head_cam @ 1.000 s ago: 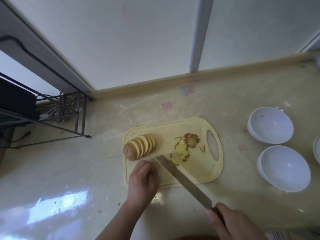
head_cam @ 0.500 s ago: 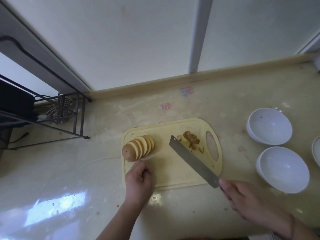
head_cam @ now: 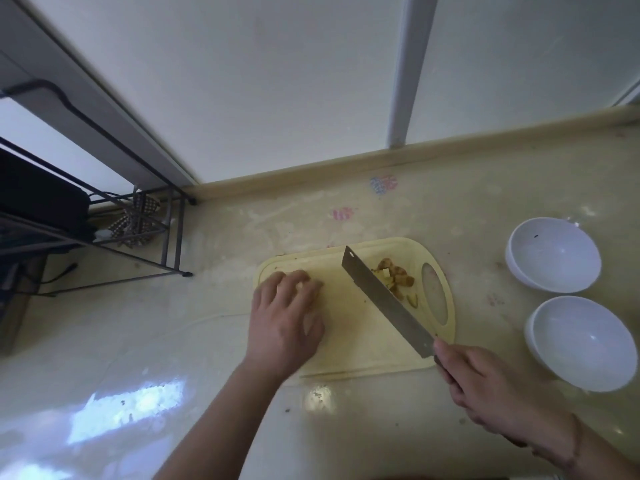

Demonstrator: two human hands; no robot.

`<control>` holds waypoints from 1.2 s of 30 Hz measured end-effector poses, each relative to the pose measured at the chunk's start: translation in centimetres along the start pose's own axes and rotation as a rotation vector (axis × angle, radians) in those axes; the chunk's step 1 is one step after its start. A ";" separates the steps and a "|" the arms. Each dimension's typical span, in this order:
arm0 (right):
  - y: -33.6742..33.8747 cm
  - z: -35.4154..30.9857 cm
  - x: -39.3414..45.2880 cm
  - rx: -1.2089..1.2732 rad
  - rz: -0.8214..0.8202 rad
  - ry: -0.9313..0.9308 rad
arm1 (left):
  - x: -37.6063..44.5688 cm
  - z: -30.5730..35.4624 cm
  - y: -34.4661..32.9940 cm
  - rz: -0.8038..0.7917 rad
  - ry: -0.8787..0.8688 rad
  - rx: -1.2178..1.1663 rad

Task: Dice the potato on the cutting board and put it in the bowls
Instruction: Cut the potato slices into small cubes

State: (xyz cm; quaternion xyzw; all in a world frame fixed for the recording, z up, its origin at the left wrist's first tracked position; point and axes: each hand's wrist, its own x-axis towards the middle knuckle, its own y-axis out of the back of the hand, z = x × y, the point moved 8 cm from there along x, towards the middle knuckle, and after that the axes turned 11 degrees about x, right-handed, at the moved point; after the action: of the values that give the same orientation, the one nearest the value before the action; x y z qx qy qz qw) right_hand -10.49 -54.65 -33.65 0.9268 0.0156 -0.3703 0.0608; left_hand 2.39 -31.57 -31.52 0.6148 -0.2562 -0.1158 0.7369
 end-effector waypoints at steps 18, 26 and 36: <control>0.0 1.5 -0.9 -0.063 0.035 0.031 | 6.1 -2.4 -2.3 -0.461 0.011 -0.024; 0.1 0.9 -1.0 -0.058 0.042 0.051 | 6.3 -1.1 -2.2 -0.426 -0.035 -0.068; -0.2 1.3 -1.2 0.060 0.024 0.010 | 5.6 0.0 -1.6 -0.150 -0.185 -0.182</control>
State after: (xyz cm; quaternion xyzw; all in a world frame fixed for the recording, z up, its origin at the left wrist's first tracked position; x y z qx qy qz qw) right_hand -12.23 -54.61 -33.77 0.9302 -0.0066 -0.3651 0.0374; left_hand 7.27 -34.64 -31.72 0.5496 -0.2648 -0.2497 0.7520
